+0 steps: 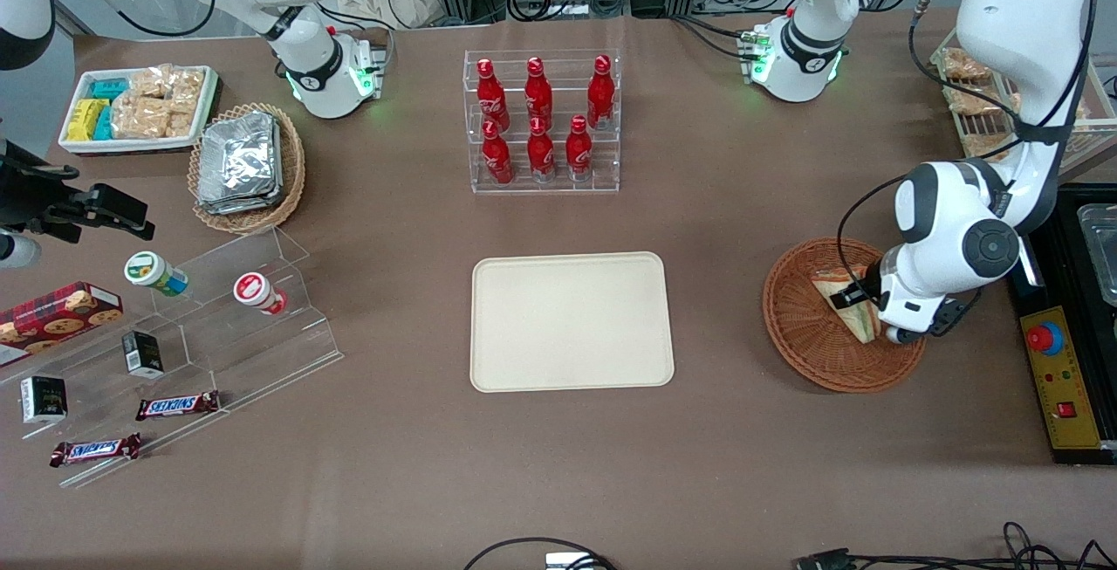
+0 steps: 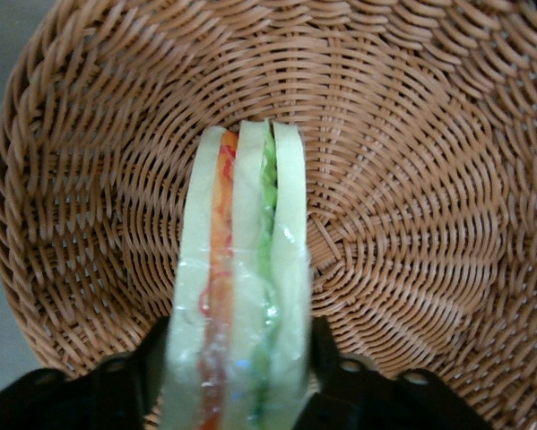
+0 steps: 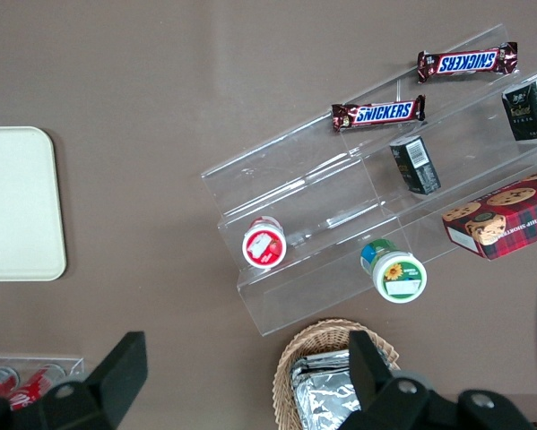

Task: Place sandwich from basket to tray
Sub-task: 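Close the left gripper on the sandwich and lift it, then carry the sandwich with the left gripper over the cream tray and lower it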

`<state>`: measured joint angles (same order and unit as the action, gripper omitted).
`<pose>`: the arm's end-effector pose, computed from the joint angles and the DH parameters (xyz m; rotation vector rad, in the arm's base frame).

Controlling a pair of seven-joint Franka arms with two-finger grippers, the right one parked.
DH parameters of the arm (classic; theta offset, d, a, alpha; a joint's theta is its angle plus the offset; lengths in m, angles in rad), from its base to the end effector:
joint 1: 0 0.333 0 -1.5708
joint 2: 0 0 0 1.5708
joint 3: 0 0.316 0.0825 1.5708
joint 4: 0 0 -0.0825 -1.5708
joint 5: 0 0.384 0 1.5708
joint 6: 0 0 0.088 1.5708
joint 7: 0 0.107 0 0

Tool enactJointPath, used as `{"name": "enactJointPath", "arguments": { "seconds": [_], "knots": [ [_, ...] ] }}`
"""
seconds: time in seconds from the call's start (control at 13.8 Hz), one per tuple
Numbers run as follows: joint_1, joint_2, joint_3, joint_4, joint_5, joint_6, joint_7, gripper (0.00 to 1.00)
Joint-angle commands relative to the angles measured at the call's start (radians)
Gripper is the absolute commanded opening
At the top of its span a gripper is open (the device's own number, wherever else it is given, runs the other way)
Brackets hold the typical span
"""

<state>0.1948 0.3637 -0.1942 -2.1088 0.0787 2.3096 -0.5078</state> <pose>0.5626 0.0020 0.2328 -3.0277 -0.7056 0.2388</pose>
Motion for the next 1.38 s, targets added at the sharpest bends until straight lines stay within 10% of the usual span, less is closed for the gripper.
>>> {"name": "enactJointPath", "arguments": {
  "seconds": [0.0, 0.58, 0.95, 1.31],
  "knots": [
    [-0.006, -0.011, 0.001, 0.022, 0.018, -0.002, -0.043, 0.00],
    [-0.006, -0.034, -0.060, 0.415, 0.001, -0.516, -0.034, 0.00],
    [-0.008, 0.053, -0.313, 0.633, 0.012, -0.585, -0.034, 0.00],
    [-0.236, 0.314, -0.416, 0.755, 0.217, -0.570, -0.082, 0.00]
  ]
}}
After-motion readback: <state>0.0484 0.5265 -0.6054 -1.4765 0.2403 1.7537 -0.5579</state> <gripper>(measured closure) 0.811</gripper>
